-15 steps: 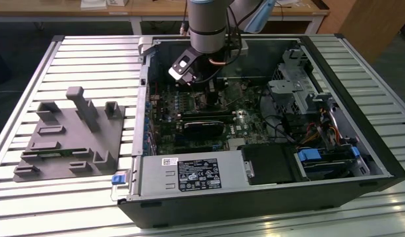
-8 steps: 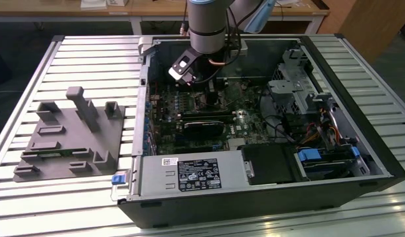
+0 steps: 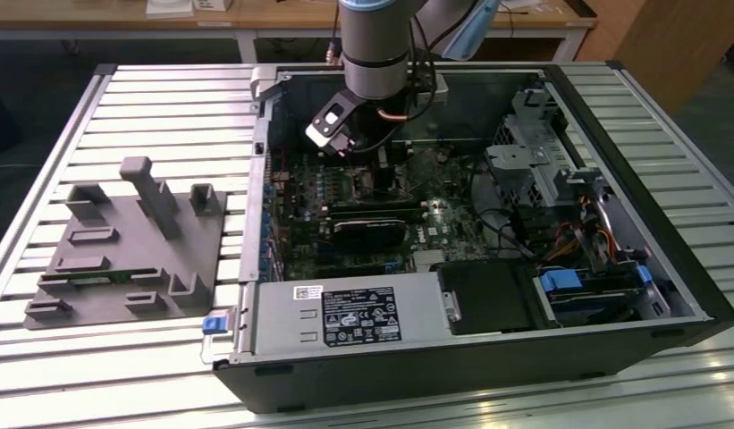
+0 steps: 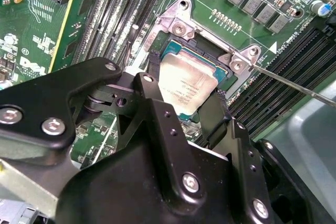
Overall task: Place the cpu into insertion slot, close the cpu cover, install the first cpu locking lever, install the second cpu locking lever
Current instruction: 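Place the cpu into insertion slot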
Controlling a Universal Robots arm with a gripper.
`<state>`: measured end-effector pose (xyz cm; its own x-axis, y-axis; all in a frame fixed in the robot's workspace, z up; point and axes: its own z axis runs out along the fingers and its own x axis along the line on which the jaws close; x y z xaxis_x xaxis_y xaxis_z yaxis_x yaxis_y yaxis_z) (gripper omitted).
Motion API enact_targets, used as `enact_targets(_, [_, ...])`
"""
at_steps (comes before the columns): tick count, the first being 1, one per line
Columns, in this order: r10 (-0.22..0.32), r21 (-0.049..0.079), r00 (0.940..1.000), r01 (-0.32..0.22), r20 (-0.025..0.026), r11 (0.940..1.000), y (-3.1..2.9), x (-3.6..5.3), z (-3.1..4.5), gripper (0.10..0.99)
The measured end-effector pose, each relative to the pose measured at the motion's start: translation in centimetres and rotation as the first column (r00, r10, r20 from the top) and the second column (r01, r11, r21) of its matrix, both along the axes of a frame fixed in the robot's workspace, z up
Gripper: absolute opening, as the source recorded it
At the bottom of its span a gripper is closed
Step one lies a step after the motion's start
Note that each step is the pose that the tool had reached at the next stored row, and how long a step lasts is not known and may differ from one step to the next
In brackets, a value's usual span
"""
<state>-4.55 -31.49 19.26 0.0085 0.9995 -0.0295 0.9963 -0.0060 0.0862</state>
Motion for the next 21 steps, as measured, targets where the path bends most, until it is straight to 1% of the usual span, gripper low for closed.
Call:
enact_targets(8, [0.000,0.001,1.0000,0.000,0.0006,1.0000,0.01,0.01,-0.05,0.541])
enact_targets(10, [0.000,0.001,1.0000,0.000,0.0004,1.0000,0.01,0.01,-0.05,0.553])
enact_targets(11, [0.000,0.001,1.0000,0.000,0.0003,1.0000,0.01,0.01,-0.05,0.616])
enact_targets(14, [0.000,0.000,1.0000,0.000,0.0002,1.0000,0.01,0.00,-0.04,0.616])
enact_targets(16, [0.000,0.000,1.0000,0.000,0.0002,1.0000,0.01,0.00,0.13,0.616])
enact_targets(21, [0.000,0.000,1.0000,0.000,0.0002,1.0000,0.00,0.00,1.04,0.616])
